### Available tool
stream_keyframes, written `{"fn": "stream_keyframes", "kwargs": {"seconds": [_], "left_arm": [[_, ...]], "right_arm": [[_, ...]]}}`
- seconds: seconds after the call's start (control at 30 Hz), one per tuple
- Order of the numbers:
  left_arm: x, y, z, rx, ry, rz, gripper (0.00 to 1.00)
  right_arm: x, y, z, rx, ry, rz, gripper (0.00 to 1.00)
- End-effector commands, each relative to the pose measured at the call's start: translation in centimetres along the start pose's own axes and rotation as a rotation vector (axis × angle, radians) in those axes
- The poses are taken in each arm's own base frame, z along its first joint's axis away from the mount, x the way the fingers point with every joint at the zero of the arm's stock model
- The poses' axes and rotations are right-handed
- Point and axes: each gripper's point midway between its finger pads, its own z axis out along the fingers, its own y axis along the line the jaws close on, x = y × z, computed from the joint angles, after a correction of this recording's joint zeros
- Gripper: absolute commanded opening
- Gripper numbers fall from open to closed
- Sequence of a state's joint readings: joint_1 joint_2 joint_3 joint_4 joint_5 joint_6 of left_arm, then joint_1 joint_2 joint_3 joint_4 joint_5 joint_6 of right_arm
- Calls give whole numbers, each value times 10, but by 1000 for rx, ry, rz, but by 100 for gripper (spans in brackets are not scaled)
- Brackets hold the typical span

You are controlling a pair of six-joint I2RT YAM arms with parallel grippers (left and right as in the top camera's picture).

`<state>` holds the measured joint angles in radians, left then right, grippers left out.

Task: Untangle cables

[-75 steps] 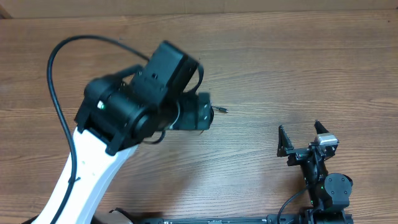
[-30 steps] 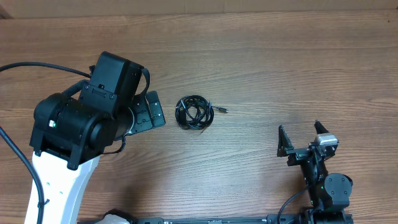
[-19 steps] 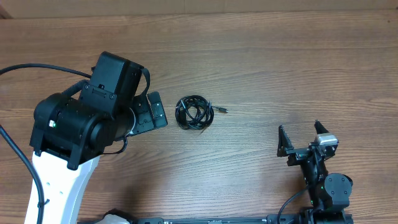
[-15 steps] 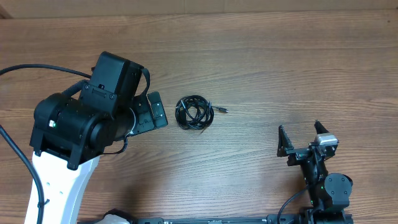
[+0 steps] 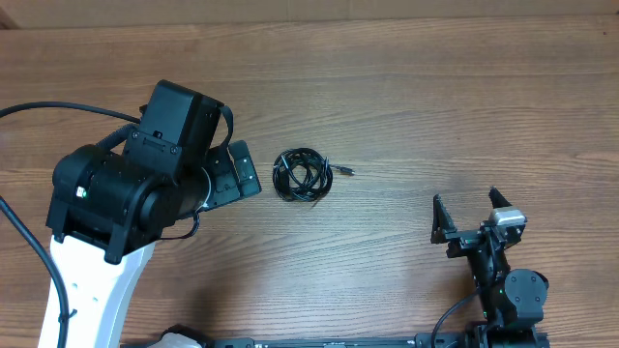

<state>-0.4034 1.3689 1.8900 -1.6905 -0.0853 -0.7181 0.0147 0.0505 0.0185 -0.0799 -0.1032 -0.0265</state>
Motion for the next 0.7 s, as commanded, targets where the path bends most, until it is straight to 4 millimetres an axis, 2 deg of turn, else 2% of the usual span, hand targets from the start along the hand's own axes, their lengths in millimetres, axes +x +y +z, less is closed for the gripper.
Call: {"fn": "stream_keyframes", "kwargs": {"seconds": [0.0,0.57,0.67], "left_arm": [[1,0,1,3,6,-28,100],[1,0,1,3,6,-28,99],[1,0,1,3,6,-28,99]], "right_arm": [[4,0,1,3,6,-5,100],[4,0,1,3,5,-4,100],[3,5,1,-27,1,-5,100]]}}
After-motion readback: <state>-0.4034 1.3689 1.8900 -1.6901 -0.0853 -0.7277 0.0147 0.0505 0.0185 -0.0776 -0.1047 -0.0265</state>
